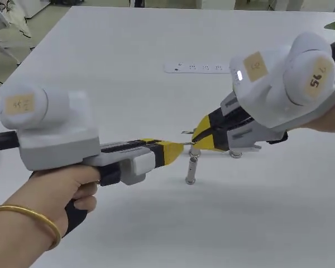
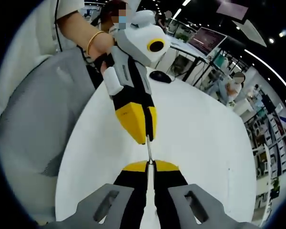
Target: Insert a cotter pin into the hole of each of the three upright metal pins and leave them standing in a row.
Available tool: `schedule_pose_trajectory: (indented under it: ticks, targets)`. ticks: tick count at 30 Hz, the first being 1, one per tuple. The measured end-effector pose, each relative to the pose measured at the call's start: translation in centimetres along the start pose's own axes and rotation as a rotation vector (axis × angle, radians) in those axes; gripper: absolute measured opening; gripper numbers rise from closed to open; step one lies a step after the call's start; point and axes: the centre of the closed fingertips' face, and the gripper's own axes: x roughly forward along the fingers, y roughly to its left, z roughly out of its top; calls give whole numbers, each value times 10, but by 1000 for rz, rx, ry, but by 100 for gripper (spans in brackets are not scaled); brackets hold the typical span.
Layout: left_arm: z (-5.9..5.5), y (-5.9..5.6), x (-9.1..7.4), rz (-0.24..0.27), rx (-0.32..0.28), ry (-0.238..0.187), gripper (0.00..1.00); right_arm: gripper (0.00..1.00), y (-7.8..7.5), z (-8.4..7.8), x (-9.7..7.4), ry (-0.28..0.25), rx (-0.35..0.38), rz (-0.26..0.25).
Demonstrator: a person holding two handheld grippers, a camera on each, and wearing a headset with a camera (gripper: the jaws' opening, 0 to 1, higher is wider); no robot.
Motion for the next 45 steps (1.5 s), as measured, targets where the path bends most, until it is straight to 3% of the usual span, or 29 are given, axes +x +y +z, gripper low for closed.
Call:
schedule_pose_trajectory:
  ticks: [7, 25, 34, 41, 45]
  targets:
    - [0, -2, 1, -9, -9, -7, 2, 4, 1, 6, 0, -17, 0, -7]
    - [2, -6, -2, -23, 17, -28, 0, 5, 4, 9, 0, -22, 10, -25]
    - [-4, 1, -4, 2, 77, -1, 0, 12, 4, 10, -3, -103, 198, 6]
    - [-12, 0, -6, 0, 174, 40, 0, 14, 14, 8, -5, -150, 355, 92]
    - [-15, -4, -6, -21, 236, 58, 0, 14, 18, 7, -6, -166, 408, 135]
